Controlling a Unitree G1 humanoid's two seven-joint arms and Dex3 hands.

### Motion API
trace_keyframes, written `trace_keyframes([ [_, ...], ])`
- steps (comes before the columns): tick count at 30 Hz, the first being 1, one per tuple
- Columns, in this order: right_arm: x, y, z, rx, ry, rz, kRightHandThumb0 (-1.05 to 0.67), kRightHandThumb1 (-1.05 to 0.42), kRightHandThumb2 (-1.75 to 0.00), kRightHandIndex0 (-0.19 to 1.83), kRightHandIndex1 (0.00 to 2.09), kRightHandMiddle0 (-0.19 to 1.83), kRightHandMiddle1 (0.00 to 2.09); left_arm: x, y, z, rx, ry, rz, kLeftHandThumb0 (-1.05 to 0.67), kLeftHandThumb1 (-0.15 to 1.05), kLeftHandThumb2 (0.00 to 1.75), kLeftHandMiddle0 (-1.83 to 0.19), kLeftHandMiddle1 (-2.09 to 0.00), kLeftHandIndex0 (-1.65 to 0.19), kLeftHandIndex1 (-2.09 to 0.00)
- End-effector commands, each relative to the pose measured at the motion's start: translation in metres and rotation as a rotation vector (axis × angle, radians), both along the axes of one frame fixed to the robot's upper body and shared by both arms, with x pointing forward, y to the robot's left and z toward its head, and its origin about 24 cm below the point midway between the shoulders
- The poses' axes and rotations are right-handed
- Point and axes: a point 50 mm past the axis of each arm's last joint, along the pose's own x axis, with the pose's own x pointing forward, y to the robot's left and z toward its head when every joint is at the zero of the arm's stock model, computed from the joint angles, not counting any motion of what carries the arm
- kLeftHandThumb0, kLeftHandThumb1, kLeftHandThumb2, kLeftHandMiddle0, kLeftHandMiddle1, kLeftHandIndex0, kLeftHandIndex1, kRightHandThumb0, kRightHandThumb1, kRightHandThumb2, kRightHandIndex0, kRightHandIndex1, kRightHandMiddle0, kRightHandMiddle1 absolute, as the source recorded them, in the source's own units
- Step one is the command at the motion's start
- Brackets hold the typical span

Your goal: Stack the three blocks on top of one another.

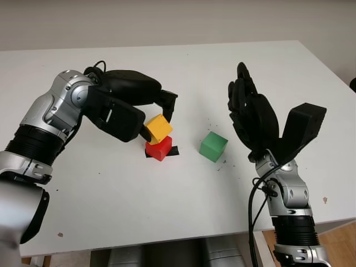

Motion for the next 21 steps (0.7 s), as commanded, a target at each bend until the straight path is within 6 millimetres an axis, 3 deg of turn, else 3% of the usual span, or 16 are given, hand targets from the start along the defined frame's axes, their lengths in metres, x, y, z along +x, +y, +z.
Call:
trace_keyframes([
  [1,-0.0009,-0.0005,0.0033,-0.004,-0.015,0.001,-0.72,-1.05,-0.68,-0.19,0.0,-0.19,0.0,-0.001,-0.0007,-0.0025,0.012,0.008,-0.002,-0.46,0.98,0.06,-0.4,-0.17,-0.35,-1.52],
  [16,-0.0008,-0.0006,0.0028,0.007,-0.017,-0.005,-0.72,-1.05,-0.68,-0.19,0.0,-0.19,0.0,-0.0011,-0.0005,-0.0046,0.029,0.021,0.019,-0.45,0.98,0.05,-0.42,-0.14,-0.36,-1.49],
  [20,-0.0008,-0.0008,0.0029,0.004,-0.017,-0.006,-0.73,-1.05,-0.67,-0.19,0.0,-0.19,0.0,-0.0007,-0.0007,-0.0062,0.038,0.028,0.036,-0.49,0.96,0.05,-0.41,-0.08,-0.41,-1.22],
  [21,-0.0008,-0.0008,0.0029,0.002,-0.016,-0.006,-0.73,-1.05,-0.67,-0.19,0.0,-0.19,0.0,-0.0008,-0.0009,-0.0063,0.042,0.028,0.037,-0.51,0.95,0.05,-0.39,-0.06,-0.37,-1.06],
])
